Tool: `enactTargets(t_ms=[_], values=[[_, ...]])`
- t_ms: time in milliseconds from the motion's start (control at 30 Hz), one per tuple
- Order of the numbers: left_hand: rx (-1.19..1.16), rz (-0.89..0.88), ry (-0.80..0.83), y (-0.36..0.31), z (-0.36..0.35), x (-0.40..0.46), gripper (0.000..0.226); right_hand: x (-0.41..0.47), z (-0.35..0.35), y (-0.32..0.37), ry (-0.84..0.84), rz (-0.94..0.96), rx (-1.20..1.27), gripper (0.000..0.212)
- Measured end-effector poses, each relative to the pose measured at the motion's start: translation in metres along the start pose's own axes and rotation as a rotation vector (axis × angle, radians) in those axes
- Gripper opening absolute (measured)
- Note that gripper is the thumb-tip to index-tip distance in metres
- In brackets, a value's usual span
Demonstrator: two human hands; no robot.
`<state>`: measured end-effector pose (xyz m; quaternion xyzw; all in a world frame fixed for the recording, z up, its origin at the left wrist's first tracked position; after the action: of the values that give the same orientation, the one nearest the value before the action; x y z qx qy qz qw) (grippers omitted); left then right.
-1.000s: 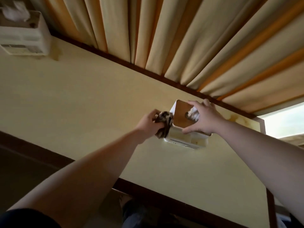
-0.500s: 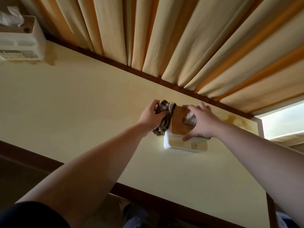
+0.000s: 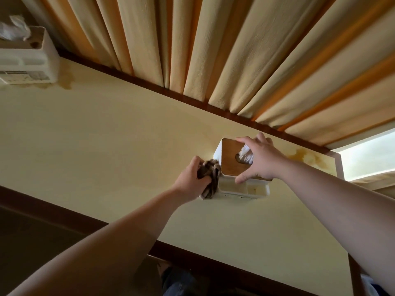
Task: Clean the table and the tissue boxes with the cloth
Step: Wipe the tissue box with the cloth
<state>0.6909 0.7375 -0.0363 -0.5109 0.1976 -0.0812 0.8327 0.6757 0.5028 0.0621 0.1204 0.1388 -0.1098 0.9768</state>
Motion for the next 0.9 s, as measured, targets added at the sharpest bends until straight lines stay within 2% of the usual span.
enactTargets(t_ms=[233,533,700,900], values=[[-0.07,-0.017,-0.029,0.001,-0.002,-0.015,0.024,0.0,0.0,0.001,0.006,-0.007,-0.004,0.142],[-0.072,-0.019,-0.109,-0.038,0.009,0.053,0.02,0.001,0.0,0.001,0.011,-0.013,-0.011,0.144],[0.017,0.028,-0.08,-0.04,0.006,0.069,0.024,0.002,-0.001,0.0,0.002,-0.014,-0.003,0.142],[0.003,0.034,-0.042,-0.028,0.004,0.036,0.022,0.001,0.001,0.002,0.001,-0.005,-0.021,0.142]])
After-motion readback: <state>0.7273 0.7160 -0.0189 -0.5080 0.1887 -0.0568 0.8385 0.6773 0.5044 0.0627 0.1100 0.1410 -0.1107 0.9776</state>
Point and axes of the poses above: each hand's wrist, its own x-axis towards the middle knuckle, its own z-axis out of the back of the hand, y = z × x, the point moved 1 cm from there along x, towards the middle knuckle, and after that the axes turned 9 degrees about -y, right-handed, at the moved point
